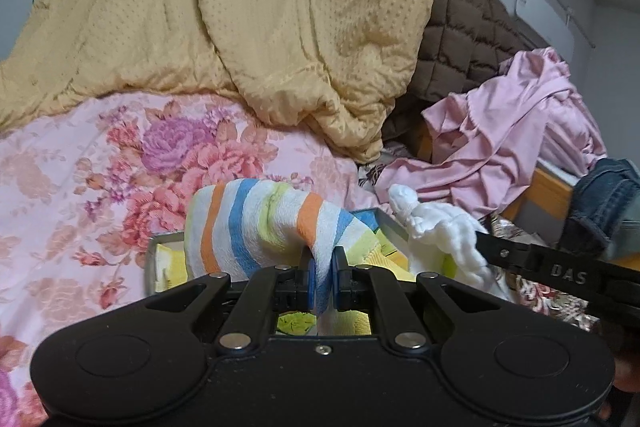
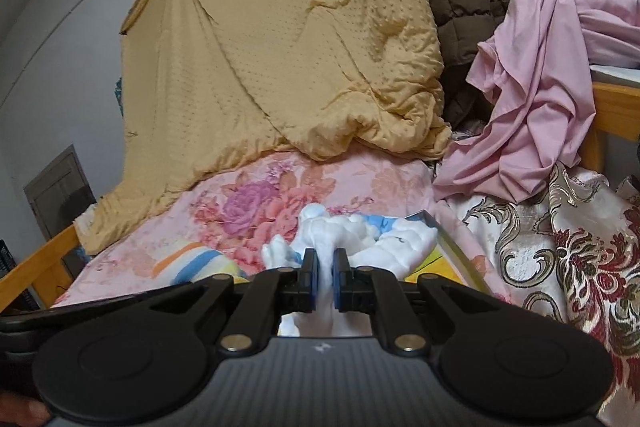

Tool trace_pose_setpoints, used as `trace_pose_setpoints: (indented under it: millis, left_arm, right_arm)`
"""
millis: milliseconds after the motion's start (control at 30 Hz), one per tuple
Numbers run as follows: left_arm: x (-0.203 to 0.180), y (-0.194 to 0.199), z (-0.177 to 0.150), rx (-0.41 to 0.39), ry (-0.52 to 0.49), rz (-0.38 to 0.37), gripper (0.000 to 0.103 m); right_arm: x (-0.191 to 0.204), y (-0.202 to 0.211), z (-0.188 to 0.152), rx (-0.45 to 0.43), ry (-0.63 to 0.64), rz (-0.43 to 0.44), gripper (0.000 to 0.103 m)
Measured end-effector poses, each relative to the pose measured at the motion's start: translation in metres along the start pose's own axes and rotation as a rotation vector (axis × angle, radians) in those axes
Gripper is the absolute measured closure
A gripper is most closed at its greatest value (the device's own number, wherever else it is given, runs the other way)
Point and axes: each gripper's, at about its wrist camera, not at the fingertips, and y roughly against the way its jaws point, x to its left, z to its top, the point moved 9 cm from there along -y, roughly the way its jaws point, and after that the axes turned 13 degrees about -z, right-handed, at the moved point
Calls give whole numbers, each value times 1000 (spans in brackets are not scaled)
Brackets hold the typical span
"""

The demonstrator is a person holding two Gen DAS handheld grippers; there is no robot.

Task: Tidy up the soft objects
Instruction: 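Lift and carry both cloths with both grippers toward the frog-drawing tray, then open the right gripper over the tray while the left releases the striped cloth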

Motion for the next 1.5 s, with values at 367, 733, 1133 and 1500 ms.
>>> trace_pose_setpoints:
  millis: [367, 733, 1133, 1500]
  left_arm:
    - [16, -53, -14, 86, 39, 27, 95]
    - [23, -69, -35, 165, 88, 53, 95]
    - [24, -65, -42, 198, 86, 85, 84]
    - [20, -29, -38, 173, 93, 105, 53]
  right_arm:
    - [-11, -45, -12, 87, 23, -28, 95]
    - [-26, -60, -29, 171, -1, -59, 93]
    - [-21, -56, -33, 187, 37, -55, 89]
    - [-10, -23, -22, 138, 94, -57, 55]
